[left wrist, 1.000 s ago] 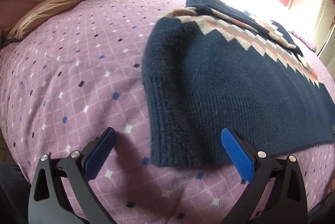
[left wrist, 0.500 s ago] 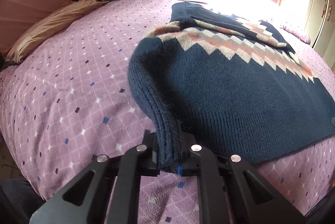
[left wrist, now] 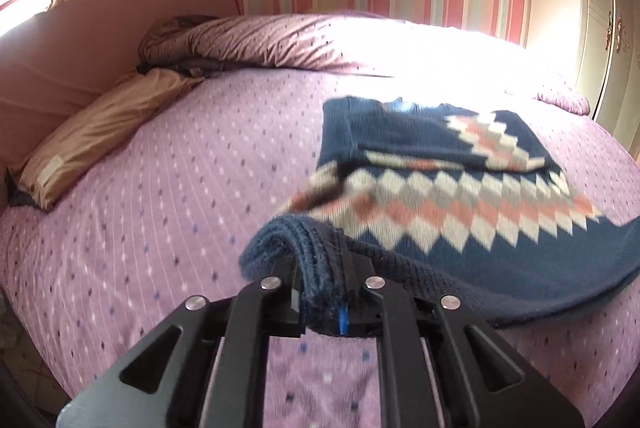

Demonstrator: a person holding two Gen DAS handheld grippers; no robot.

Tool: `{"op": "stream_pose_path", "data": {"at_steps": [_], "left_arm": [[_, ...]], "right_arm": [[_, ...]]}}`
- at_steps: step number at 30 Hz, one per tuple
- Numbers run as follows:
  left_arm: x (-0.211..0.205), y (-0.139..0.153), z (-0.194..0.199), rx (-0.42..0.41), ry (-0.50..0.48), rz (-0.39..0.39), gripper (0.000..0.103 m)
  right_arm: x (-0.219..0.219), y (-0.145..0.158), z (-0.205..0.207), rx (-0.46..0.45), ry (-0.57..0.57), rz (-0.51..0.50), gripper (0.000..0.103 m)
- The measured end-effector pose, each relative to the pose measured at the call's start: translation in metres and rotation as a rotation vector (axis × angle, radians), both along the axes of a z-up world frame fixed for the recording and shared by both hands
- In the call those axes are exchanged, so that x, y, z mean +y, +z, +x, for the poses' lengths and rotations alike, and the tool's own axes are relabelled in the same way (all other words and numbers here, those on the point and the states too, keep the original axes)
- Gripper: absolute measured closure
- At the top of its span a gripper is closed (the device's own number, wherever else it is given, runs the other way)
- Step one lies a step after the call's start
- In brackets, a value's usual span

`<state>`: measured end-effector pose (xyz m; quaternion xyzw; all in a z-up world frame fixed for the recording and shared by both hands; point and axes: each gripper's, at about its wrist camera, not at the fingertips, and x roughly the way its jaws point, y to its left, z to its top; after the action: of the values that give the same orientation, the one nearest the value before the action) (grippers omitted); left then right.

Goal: Fold small clothes
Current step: 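Carry the hem over the body toward the collar with both tools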

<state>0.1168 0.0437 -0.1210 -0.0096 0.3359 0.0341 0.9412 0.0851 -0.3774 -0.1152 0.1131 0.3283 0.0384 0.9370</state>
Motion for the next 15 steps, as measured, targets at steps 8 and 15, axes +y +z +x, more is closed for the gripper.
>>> {"op": "stream_pose_path", "data": {"at_steps": [8,15], "left_arm": [[-0.009,0.033,0.078,-0.076,0.025,0.045,0.092],[-0.019,0.035,0.143,-0.096,0.04,0.063,0.092]], "right_arm": [[0.002,0.031,0.078,-0.056,-0.006,-0.044,0.096],[0.013,0.034,0.145,-0.083,-0.006,-0.102,0.096]]}}
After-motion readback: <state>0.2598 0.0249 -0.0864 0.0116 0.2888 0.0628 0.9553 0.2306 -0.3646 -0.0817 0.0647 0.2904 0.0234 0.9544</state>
